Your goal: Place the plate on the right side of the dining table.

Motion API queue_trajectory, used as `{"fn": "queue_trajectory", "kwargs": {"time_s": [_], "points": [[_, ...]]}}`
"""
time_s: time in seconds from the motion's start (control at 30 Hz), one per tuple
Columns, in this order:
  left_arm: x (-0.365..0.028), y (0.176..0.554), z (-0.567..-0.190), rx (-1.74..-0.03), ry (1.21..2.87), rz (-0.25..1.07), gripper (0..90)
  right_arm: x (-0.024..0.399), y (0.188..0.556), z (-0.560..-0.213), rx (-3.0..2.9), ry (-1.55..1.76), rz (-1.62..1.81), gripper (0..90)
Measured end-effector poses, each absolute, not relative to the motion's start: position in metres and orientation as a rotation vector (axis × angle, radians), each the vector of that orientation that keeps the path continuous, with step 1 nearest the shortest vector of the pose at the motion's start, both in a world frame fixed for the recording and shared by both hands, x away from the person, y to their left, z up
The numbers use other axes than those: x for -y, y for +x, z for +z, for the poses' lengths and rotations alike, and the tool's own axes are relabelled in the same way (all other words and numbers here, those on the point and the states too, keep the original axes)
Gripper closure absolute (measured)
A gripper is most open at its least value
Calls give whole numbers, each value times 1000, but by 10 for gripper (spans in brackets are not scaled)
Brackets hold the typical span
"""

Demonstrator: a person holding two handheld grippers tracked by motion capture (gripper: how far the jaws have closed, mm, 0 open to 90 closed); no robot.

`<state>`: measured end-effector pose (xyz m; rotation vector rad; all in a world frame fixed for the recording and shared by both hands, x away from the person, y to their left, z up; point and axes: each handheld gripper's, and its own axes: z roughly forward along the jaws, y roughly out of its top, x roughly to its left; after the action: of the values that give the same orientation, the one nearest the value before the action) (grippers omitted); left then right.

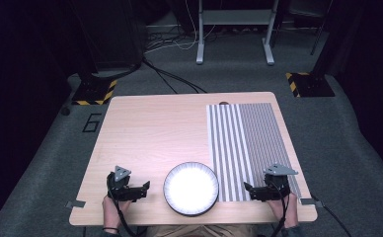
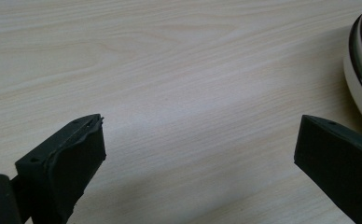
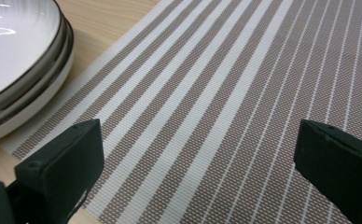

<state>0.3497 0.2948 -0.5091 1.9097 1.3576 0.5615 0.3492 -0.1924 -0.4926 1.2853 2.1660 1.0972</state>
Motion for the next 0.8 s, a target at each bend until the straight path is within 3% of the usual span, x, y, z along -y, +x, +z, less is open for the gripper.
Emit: {"fn": "queue_trajectory", "kwargs": {"time_s": [0.8], "points": [[-278, 343, -499, -1290, 1893, 495, 26, 160, 343, -478, -2231, 1186, 1193, 17]]}}
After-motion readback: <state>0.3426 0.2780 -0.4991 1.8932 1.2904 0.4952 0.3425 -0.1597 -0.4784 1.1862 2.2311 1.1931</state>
